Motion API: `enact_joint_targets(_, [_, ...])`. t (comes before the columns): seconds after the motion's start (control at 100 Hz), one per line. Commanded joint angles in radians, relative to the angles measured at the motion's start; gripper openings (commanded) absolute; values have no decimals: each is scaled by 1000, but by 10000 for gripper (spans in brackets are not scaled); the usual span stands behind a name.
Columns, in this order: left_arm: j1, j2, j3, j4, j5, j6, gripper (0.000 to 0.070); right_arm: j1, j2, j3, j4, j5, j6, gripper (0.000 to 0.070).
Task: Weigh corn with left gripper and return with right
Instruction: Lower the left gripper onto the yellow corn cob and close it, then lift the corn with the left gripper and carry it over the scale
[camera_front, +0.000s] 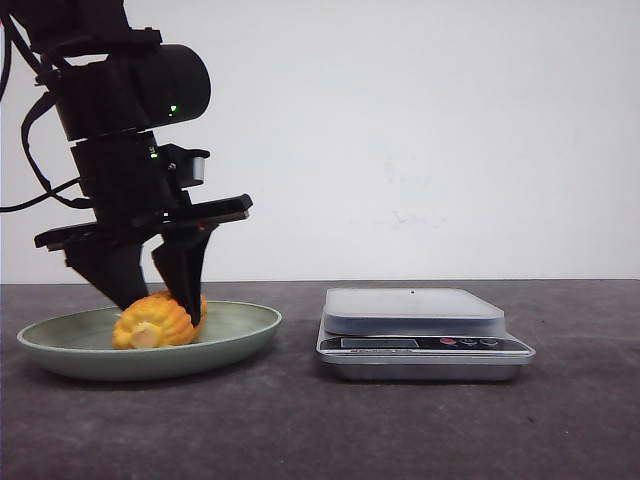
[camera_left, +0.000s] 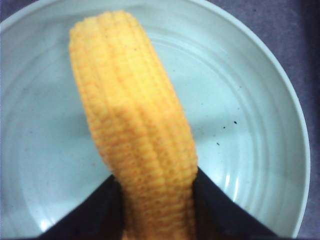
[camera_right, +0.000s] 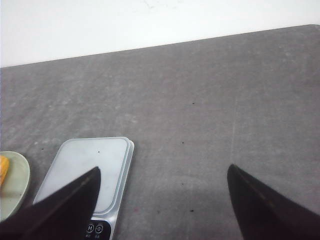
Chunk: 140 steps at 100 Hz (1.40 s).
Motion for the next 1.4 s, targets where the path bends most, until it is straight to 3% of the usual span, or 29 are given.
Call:
enact_joint_targets(0.0, [-10,18,18,7,-3,10,10,0,3,18,7,0,-13,512])
enact_joint_targets(0.32, [-40,-146,50,-72,-2,36,11,0,3,18,0,0,-14,512])
enact_joint_targets(0.47, [-89,-158,217,-211,-2,79,11,0,3,18,-5,0,-11,512])
enact_joint_targets(0.58, [-143,-131,347,-229,-2,82,11,0,3,18,-11,-2,-11,512])
enact_joint_targets(1.08, [-300,309,826,-326,-6,71,11,0,3,18,-31,-3,-13,512])
enact_joint_targets(1.39, [-304,455,866,-340,-9,65,11,0,3,18,-45,1,-32,512])
